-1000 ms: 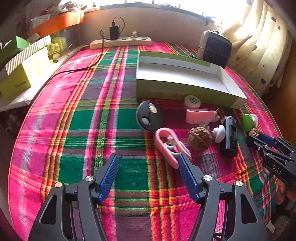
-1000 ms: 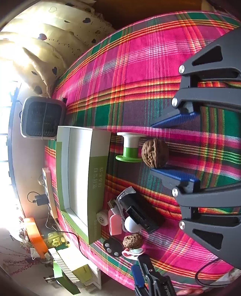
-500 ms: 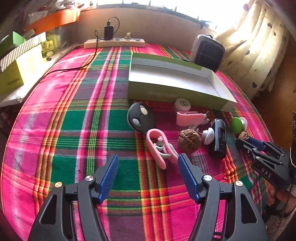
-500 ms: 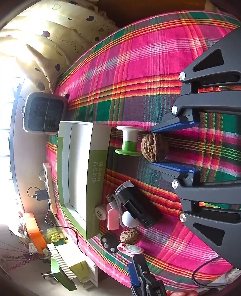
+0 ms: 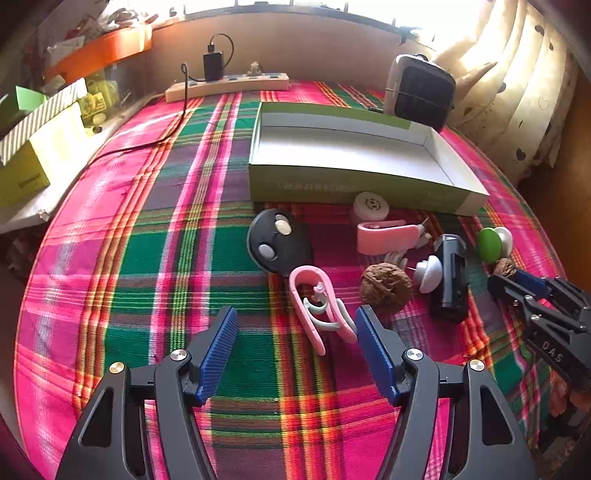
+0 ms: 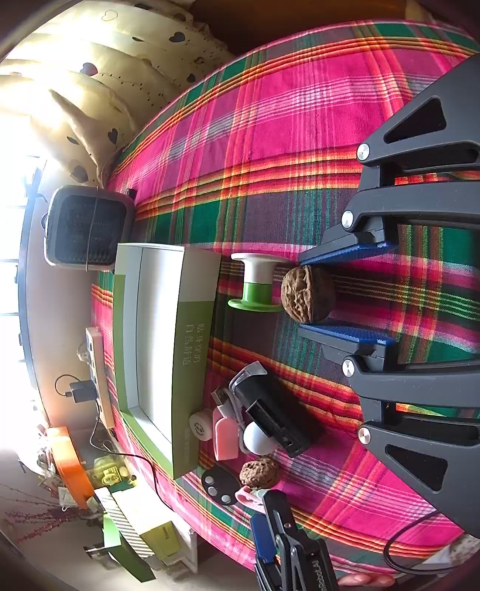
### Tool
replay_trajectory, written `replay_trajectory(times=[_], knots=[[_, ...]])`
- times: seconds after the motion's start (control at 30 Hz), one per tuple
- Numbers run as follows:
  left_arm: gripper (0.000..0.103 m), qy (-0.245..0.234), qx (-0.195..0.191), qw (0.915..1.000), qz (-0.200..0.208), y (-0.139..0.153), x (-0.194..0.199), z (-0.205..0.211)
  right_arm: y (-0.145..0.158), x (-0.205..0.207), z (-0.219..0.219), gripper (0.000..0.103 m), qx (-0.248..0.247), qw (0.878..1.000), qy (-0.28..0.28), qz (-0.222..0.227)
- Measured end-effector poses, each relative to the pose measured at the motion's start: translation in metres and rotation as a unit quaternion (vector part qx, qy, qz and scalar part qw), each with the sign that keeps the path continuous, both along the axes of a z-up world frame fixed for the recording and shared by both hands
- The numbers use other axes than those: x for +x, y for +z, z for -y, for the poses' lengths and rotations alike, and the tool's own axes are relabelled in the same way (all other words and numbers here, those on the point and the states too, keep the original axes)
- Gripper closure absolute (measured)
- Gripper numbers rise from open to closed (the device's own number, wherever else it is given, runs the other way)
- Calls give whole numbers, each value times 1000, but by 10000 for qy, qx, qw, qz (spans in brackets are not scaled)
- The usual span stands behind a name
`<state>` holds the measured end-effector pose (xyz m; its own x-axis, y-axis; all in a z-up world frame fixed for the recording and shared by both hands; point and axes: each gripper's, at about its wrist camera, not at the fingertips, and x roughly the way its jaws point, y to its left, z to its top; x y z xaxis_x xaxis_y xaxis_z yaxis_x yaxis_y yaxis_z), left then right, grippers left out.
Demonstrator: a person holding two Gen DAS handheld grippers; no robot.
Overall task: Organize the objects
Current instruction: 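Close the right gripper on the walnut while the left gripper grasps the pink clip, then carry the walnut and pink clip into the white box with both grippers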
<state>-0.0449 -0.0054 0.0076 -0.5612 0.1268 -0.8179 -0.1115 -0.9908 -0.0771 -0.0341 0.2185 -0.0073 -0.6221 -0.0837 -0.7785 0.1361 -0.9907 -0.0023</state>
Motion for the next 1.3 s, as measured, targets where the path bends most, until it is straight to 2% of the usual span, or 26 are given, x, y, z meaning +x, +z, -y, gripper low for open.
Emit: replay_trajectory(times=[0.1, 0.23, 0.4, 0.7, 0.8, 1.3], knots=[[39, 42, -8, 10000, -6, 0, -1, 4, 0, 0, 0, 70, -1, 10000, -2, -2], [43, 157, -236, 9996, -43, -1, -5, 4, 0, 0, 0, 70, -6, 10000, -6, -1], [47, 156, -253, 9995, -98, -2, -10, 4, 0, 0, 0, 70, -20, 10000, -8, 4], [69, 28, -290, 9995, -120, 0, -12, -2, 0, -1, 0, 70, -31, 10000, -20, 4], [80, 21, -288, 9995, -124, 0, -13, -2, 0, -1, 0, 70, -26, 10000, -21, 6], [82, -63, -159, 9997, -145, 7, -14, -3, 2, -1, -1, 71, -73, 10000, -40, -10]])
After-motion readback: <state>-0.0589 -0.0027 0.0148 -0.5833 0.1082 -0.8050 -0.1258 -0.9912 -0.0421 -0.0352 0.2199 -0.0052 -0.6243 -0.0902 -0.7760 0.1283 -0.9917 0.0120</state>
